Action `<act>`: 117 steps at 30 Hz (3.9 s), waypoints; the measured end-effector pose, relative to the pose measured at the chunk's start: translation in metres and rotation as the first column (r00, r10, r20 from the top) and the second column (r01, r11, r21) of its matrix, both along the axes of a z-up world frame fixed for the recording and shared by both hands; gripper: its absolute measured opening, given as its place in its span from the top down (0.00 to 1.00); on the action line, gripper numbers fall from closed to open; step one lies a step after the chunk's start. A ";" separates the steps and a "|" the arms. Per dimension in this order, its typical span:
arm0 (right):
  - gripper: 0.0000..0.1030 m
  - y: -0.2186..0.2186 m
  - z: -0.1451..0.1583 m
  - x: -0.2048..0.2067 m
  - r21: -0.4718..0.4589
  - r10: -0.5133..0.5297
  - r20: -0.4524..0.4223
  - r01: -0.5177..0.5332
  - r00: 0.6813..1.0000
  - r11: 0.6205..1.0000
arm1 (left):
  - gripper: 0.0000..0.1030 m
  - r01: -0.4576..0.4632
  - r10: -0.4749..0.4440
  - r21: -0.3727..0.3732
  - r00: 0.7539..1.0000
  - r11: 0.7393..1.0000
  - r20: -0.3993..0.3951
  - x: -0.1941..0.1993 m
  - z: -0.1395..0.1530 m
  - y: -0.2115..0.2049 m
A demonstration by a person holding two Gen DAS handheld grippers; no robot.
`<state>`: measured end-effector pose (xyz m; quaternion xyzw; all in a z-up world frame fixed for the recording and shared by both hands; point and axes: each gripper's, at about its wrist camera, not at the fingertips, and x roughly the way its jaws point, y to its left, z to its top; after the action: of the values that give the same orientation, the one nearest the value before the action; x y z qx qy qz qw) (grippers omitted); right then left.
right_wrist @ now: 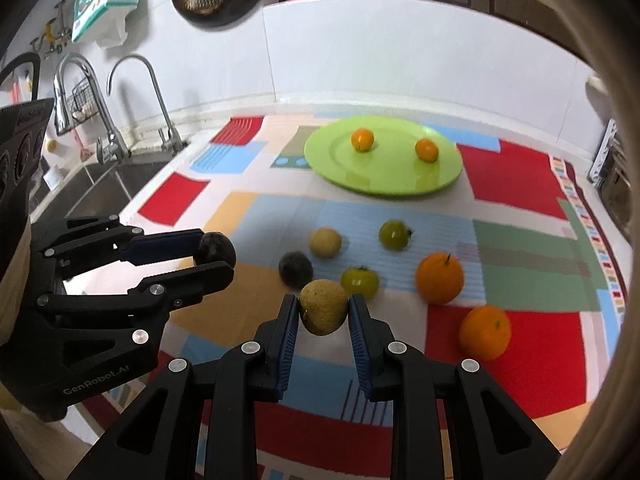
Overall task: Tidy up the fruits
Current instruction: 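Lift and carry the plum and tan fruit over the green plate, then lower both fruits onto the plate and open both tools, then withdraw both open tools from the plate toward the remaining fruits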
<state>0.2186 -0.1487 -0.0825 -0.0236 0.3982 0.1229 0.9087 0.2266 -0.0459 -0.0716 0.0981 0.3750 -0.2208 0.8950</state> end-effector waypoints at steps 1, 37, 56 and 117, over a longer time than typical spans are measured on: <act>0.74 -0.001 0.003 0.000 0.000 -0.001 0.007 0.001 1.000 1.000 | 0.71 -0.007 0.007 0.000 1.000 1.000 0.002 0.002 0.003 0.000; 0.74 -0.048 0.079 0.179 0.010 -0.033 0.094 0.032 0.995 0.999 | 0.71 -0.112 0.113 -0.016 0.993 0.994 0.046 0.185 0.064 -0.044; 0.74 -0.060 0.015 0.290 0.001 -0.002 -0.064 0.002 0.998 1.000 | 0.71 -0.139 0.141 0.019 0.986 0.990 -0.089 0.279 0.001 -0.059; 0.55 -0.042 0.098 0.054 0.025 -0.082 0.181 0.078 0.980 0.997 | 0.34 -0.168 0.173 -0.045 0.965 0.985 0.198 0.034 0.094 -0.002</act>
<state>0.2730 -0.1906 0.0159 -0.0106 0.3133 0.0872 0.9456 0.2601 -0.0481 0.0220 0.0749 0.2866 -0.1371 0.9452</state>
